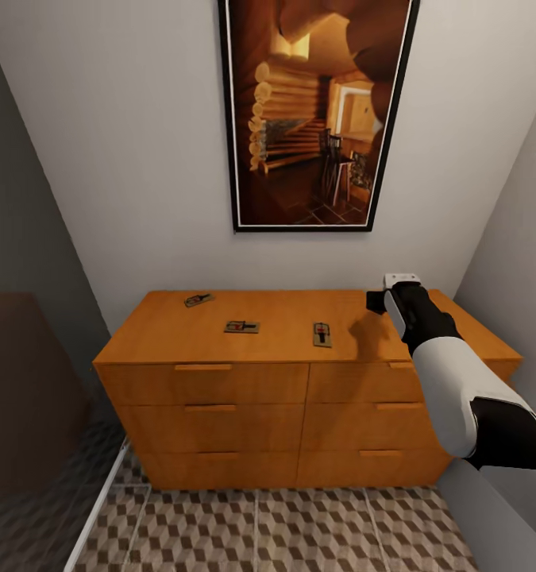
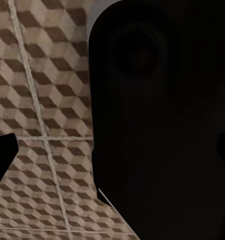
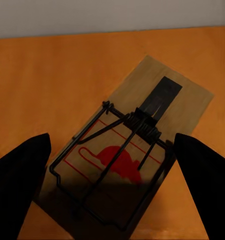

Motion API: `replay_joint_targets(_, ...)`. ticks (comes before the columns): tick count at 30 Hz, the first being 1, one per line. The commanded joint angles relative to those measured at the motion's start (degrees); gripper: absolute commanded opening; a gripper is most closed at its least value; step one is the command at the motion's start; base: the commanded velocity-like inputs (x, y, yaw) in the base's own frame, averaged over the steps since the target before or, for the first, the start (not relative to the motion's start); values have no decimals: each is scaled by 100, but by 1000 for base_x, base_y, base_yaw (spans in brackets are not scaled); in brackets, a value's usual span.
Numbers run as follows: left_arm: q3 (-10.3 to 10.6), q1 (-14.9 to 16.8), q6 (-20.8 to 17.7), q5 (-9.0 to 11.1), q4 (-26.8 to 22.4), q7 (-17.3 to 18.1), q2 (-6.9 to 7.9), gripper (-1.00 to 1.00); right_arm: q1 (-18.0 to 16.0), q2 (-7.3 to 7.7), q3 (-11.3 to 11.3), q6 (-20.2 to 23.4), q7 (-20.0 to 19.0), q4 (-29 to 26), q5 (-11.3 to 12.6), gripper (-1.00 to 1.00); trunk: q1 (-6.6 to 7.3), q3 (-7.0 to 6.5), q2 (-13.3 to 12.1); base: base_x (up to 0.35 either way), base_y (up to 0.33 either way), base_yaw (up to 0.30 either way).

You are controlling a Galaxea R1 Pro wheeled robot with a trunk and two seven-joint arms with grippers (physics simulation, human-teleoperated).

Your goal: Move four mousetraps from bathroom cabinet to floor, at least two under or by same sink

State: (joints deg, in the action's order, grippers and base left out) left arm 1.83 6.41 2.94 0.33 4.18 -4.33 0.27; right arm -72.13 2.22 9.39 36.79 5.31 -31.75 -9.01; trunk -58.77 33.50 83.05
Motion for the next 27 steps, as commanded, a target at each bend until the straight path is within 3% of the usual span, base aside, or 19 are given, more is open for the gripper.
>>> replay_joint_targets(1, 19, 9, 31, 2, 22, -12, -1, 100, -3, -3, 17, 30, -22, -7, -57, -100, 4, 5, 3, -333, 0, 0)
replay_joint_targets(6, 19, 9, 31, 2, 22, -12, -1, 100, -3, -10, -13, 30, -22, 0, -62, -100, 4, 5, 3, -333, 0, 0)
replay_joint_targets(14, 19, 9, 31, 2, 22, -15, -1, 100, -3, -11, -247, 30, -22, 7, -62, -100, 4, 5, 3, -333, 0, 0)
replay_joint_targets(27, 19, 9, 31, 2, 16, -15, -1, 100, -3, -3, -271, 21, -22, 59, -61, -100, 4, 5, 3, -334, 0, 0)
